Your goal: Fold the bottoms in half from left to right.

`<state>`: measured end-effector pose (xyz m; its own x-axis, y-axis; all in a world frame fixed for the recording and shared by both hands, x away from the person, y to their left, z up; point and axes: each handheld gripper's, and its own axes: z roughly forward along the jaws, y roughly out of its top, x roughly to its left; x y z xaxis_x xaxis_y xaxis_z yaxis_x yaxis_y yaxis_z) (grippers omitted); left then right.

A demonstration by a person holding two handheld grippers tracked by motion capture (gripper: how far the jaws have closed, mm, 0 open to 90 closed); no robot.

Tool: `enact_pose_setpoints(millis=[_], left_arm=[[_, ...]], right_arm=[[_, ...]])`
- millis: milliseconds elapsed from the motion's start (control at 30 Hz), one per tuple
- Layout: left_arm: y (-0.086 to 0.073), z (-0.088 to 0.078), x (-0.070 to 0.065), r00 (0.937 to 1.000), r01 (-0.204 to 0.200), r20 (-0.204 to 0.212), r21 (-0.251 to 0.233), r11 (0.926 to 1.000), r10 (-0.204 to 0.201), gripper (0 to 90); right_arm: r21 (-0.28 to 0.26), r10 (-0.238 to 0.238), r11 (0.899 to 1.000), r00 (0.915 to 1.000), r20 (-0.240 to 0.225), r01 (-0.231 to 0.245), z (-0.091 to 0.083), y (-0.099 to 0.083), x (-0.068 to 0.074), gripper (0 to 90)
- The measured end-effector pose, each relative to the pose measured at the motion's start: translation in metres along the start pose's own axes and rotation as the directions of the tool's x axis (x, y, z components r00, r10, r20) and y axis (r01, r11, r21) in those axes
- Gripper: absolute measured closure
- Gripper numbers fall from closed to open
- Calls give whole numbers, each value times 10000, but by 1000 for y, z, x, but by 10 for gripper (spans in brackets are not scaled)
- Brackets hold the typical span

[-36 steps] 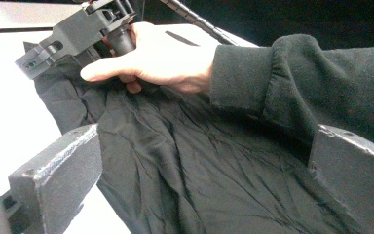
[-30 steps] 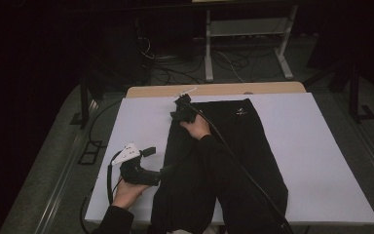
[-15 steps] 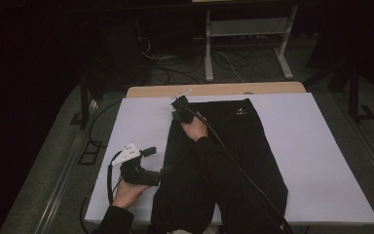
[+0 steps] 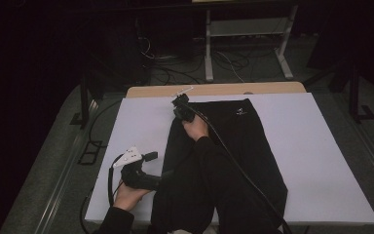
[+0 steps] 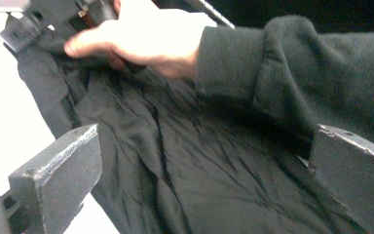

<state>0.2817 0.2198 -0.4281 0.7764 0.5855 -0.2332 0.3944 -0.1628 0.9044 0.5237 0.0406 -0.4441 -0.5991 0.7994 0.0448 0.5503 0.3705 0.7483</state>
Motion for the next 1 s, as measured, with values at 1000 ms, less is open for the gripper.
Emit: enact_pose_setpoints(millis=[1000], left_arm=[[-16,-38,-26,9994,-350,47,960,9948,347,0]], right_arm=[[-1019,383,9940,9992,-97,-391,-43,-7,3,865]])
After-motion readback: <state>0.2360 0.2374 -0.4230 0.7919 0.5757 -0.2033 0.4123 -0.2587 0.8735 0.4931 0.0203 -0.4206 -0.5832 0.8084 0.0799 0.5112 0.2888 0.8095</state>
